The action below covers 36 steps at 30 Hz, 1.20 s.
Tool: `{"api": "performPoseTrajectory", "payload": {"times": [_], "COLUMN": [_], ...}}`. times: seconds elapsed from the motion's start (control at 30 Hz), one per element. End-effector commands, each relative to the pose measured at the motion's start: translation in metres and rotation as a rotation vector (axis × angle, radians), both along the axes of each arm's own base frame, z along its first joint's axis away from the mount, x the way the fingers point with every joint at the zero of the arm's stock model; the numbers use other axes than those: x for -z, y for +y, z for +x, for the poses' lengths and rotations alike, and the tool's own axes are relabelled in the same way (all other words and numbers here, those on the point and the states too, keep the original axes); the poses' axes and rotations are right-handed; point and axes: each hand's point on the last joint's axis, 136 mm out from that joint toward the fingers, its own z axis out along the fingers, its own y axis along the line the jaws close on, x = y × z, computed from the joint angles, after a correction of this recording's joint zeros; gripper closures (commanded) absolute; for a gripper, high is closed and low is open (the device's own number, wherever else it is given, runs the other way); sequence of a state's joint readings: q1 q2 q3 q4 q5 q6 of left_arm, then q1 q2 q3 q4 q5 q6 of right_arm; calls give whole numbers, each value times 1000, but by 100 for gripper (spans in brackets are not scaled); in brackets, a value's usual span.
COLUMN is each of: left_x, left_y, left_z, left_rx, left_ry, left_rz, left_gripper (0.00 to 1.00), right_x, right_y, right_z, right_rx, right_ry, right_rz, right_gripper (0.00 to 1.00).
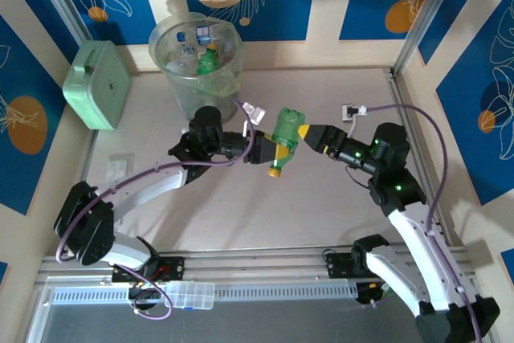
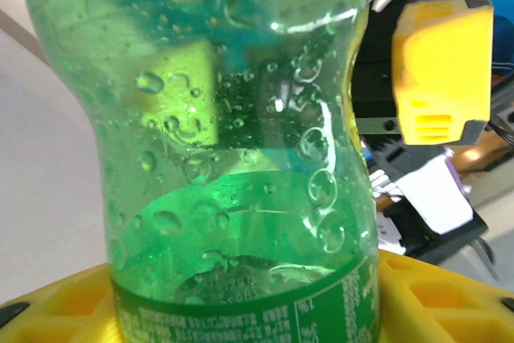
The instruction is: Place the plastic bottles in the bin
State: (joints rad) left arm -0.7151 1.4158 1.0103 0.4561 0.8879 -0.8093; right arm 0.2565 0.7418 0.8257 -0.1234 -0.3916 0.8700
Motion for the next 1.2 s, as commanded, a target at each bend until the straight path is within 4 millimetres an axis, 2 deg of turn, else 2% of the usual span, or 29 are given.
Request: {"api": "performPoseTrajectory", "payload": {"times": [0.0, 0.23, 0.33, 0.43, 0.5, 0.53, 0.67, 0.77, 0.87, 1.0, 1.1, 1.17], "left_x": [-26, -78, -95, -99, -97, -97, -92, -80, -62, -46, -34, -29], "left_y": [28, 94, 127, 167, 193, 200, 215, 232, 252, 232, 244, 243], "left_z": [35, 120, 156, 193, 216, 224, 257, 283, 302, 316, 324, 329], "left_rx": [-189, -502, -690, -925, -1065, -1097, -1160, -1219, -1290, -1212, -1271, -1275], "left_ry": [-110, -120, -145, -177, -138, -125, -154, -181, -62, -22, -14, -11], "left_rz": [26, 51, 148, 331, 417, 434, 536, 655, 695, 658, 707, 708], "left_gripper": [63, 98, 100, 95, 94, 94, 92, 90, 91, 91, 90, 86], "right_x": [2, 15, 21, 27, 30, 32, 36, 39, 42, 49, 53, 55], "right_y": [-26, -34, -34, -33, -33, -33, -33, -30, -27, -27, -26, -24], "right_z": [1, 4, 6, 7, 9, 9, 10, 9, 7, 7, 6, 6], "right_rx": [154, 196, 194, 189, 189, 190, 190, 172, 154, 157, 154, 147], "right_ry": [3, 26, 36, 49, 54, 57, 65, 86, 101, 117, 125, 127], "right_rz": [-96, -173, -183, -192, -201, -204, -219, -201, -190, -204, -197, -196], "right_gripper": [1, 1, 1, 1, 1, 1, 1, 1, 1, 1, 1, 1]}}
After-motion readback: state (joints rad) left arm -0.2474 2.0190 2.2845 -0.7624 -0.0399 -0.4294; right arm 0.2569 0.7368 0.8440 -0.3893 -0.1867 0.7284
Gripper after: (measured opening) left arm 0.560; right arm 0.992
